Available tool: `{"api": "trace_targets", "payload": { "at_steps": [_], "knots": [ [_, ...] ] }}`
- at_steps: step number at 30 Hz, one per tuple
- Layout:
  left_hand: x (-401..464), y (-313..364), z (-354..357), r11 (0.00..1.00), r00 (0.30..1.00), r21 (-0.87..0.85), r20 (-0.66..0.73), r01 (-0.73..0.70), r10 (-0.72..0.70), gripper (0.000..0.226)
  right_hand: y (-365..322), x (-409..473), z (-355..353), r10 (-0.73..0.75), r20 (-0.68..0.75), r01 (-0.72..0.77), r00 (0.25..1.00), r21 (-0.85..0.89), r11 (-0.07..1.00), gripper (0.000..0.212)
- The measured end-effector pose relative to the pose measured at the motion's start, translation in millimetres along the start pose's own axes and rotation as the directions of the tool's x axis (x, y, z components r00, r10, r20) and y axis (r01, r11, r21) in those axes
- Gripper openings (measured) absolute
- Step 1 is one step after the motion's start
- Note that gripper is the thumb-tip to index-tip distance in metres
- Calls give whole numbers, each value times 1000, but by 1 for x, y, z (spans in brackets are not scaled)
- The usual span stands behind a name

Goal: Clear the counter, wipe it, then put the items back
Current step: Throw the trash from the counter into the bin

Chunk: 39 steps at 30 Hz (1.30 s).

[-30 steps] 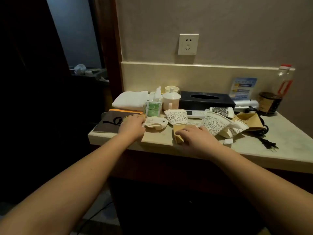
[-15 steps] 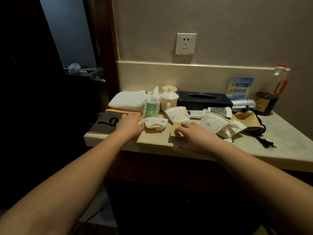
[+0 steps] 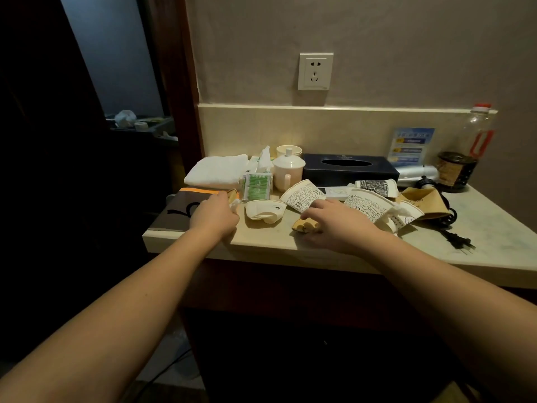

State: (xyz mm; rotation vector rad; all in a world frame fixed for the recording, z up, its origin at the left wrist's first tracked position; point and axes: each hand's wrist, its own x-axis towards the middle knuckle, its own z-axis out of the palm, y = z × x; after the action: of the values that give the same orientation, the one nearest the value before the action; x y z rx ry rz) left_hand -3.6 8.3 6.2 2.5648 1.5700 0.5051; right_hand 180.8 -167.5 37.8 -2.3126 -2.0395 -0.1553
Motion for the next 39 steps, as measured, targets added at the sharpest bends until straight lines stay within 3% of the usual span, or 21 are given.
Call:
{"api": "trace_targets", "payload": {
  "at_steps": [5,9,13,17,19,21,23,24,27,30,39],
  "knots": [
    [-5,-1,-3,1000,994,1,-106,17,-17,24,0,7,10,96,89,-88,991,-89,992,63],
    [-4,-8,1,999,985,-27,-172,18,-22,19,-2,12,15,161,59,-156,985,-77,985,57],
    [-4,-13,-1,985,972,-171,-233,-23,-18,19,-1,13,16,143,35,-139,989,-103,985,39],
    [-5,-16,-9,911,929,-411,-352,-42,-116,16,2,14,10,159,13,-156,987,-111,981,25],
    [-1,-15,-17,778,932,-628,-276,11,-236,18,2,12,3,189,-31,-192,981,-98,977,17],
    [3,-11,-24,525,947,-839,-38,143,-319,20,5,10,-6,242,-118,-242,963,12,970,12],
    [5,-2,-31,240,921,-907,281,347,-269,19,8,10,-18,337,-189,-280,922,277,919,11],
    [6,3,-33,176,895,-885,393,431,-212,17,11,12,-23,401,-197,-292,895,423,858,11],
    [12,15,-35,239,840,-805,528,542,-127,21,22,30,-31,556,-80,-344,827,710,614,16],
    [15,28,-36,335,823,-756,550,563,-141,21,28,50,-27,582,92,-408,808,800,441,14],
    [19,51,-37,546,802,-634,583,548,-128,30,27,83,-13,587,284,-557,759,749,358,22]
  ]
}}
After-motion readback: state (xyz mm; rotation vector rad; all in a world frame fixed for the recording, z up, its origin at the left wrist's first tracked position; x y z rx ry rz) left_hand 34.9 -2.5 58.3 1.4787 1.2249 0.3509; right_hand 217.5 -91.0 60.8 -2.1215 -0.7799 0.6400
